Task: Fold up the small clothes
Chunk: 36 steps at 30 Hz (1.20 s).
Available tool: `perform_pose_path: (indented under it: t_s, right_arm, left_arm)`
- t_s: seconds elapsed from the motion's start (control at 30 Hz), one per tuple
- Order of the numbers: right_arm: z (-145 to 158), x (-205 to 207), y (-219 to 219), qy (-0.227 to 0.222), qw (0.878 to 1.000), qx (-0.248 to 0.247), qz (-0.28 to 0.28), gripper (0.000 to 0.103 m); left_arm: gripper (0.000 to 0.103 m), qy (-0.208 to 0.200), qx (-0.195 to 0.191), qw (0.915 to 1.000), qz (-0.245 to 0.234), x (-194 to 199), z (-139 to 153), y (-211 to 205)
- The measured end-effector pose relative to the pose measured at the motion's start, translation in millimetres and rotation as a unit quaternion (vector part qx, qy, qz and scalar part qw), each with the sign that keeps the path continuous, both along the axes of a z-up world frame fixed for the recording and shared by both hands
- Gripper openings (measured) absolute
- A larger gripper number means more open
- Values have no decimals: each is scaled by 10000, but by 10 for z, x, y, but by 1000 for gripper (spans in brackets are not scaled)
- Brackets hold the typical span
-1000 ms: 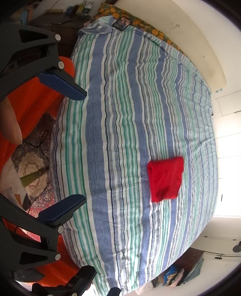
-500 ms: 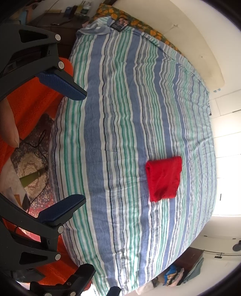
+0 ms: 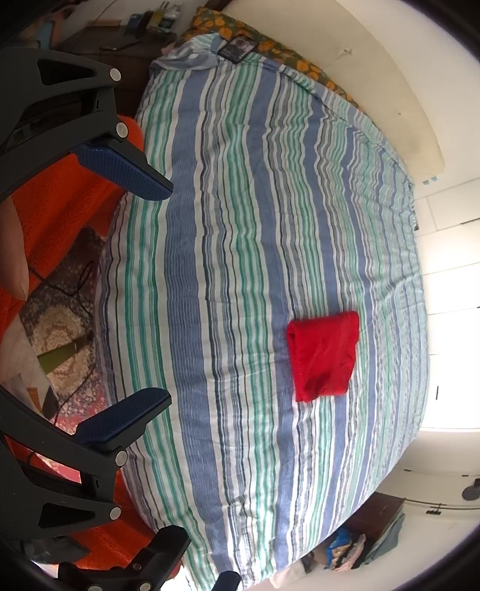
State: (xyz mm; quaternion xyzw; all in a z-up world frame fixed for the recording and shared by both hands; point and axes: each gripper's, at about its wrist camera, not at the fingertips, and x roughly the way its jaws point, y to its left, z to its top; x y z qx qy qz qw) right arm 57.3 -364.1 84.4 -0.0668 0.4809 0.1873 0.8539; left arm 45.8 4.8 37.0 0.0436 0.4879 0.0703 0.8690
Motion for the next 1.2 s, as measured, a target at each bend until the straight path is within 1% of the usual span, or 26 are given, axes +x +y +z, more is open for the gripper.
perform_pose_path:
  t_s: [0.5, 0.9, 1.07, 1.2]
  right_arm:
    - [132, -32, 20, -113, 9999, 69, 26, 102]
    - [116, -29, 36, -87, 9999, 41, 36, 102]
    - [116, -28, 35, -82, 9999, 43, 40, 102]
    - [101, -17, 26, -71, 10000, 53, 25, 102]
  left_arm:
    - [102, -99, -52, 9999, 40, 12, 89, 30]
    - [102, -104, -109, 9999, 10, -1, 91, 28]
    - [102, -99, -213, 9997, -52, -1, 97, 11]
    - [102, -159, -116, 9998, -102, -16, 116, -16]
